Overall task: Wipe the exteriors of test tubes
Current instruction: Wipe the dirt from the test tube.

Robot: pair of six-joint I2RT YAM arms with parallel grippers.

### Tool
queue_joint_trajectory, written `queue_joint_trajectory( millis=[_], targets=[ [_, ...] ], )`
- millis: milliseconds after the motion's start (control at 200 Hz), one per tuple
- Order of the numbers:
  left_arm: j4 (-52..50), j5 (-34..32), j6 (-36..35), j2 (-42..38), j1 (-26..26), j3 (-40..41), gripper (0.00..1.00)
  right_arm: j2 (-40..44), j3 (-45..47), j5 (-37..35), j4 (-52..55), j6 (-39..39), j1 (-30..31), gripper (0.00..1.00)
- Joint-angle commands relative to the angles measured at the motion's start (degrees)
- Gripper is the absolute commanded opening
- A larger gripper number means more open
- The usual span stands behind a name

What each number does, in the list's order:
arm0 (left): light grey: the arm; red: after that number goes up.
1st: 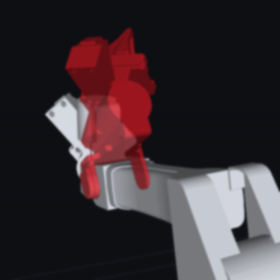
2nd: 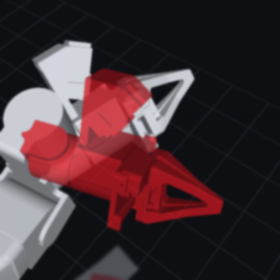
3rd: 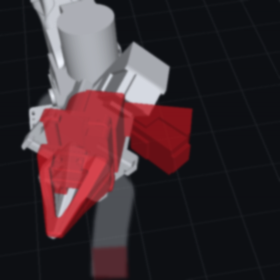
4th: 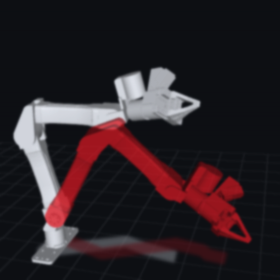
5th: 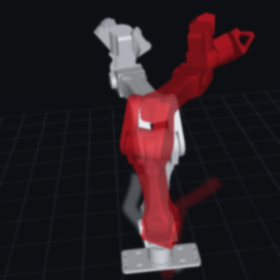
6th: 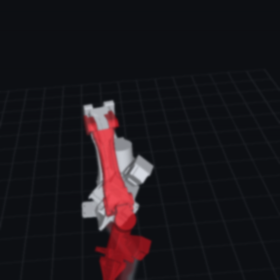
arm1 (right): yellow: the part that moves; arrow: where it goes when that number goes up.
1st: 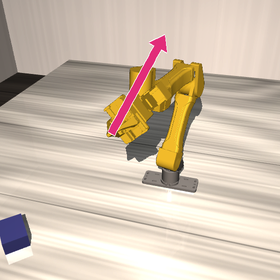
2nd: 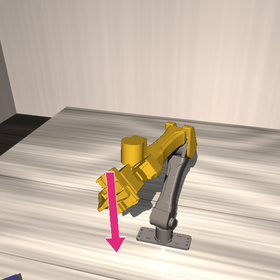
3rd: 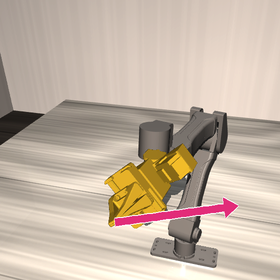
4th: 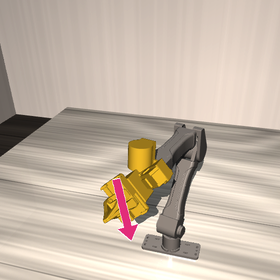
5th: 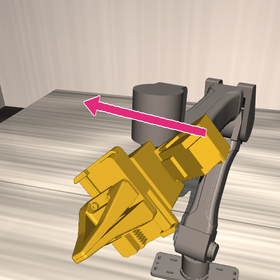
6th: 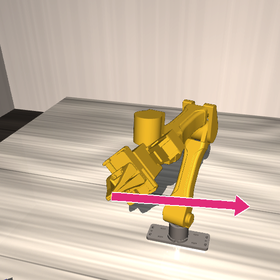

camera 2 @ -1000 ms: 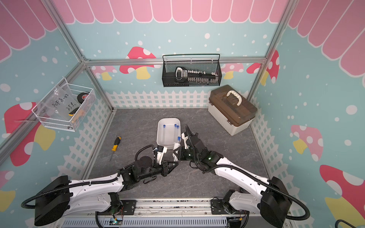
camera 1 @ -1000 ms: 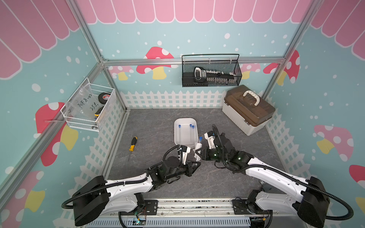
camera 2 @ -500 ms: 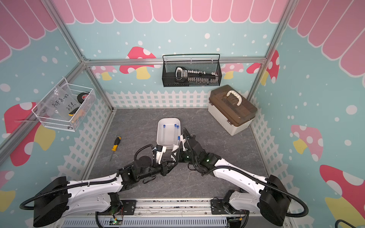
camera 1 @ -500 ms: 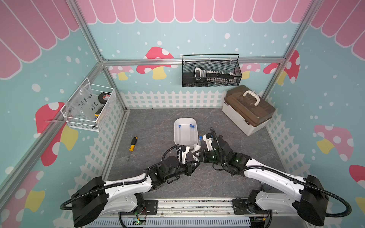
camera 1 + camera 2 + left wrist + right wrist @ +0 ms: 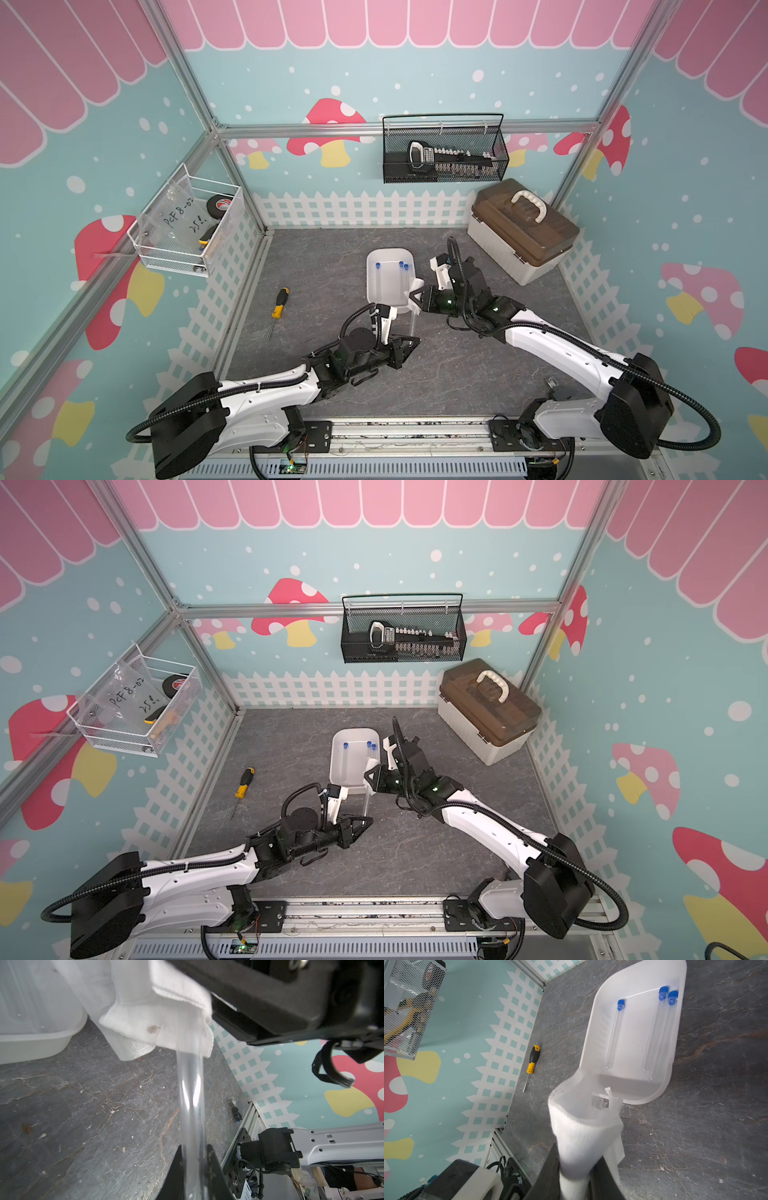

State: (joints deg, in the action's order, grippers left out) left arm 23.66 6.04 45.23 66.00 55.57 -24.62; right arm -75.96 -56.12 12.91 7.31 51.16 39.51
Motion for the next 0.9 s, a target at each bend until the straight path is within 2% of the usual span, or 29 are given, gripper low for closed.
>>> queue_joint_trajectory(
  millis=[0, 380, 756, 896],
  targets=[
    [0.95, 0.64, -0.12, 0.01, 0.15, -0.58, 0.08, 1.51, 1.04, -0.74, 0.44, -0.95, 1.2, 0.21],
    [0.12, 0.8, -0.38, -0.34, -1.21, -0.82, 0.08, 7.67, 12.44, -4.84, -0.81, 7.18, 10.55, 0.21],
    [-0.86, 0.46, -0.46, -1.81, -1.69, -0.39, 0.08, 6.0, 13.82, -4.12, -3.15, 8.43, 11.47, 0.21],
    [-1.12, 0.7, -0.26, -2.1, -1.69, -0.1, 0.08, 7.1, 12.64, -7.58, -0.98, 6.34, 10.85, 0.21]
  ],
)
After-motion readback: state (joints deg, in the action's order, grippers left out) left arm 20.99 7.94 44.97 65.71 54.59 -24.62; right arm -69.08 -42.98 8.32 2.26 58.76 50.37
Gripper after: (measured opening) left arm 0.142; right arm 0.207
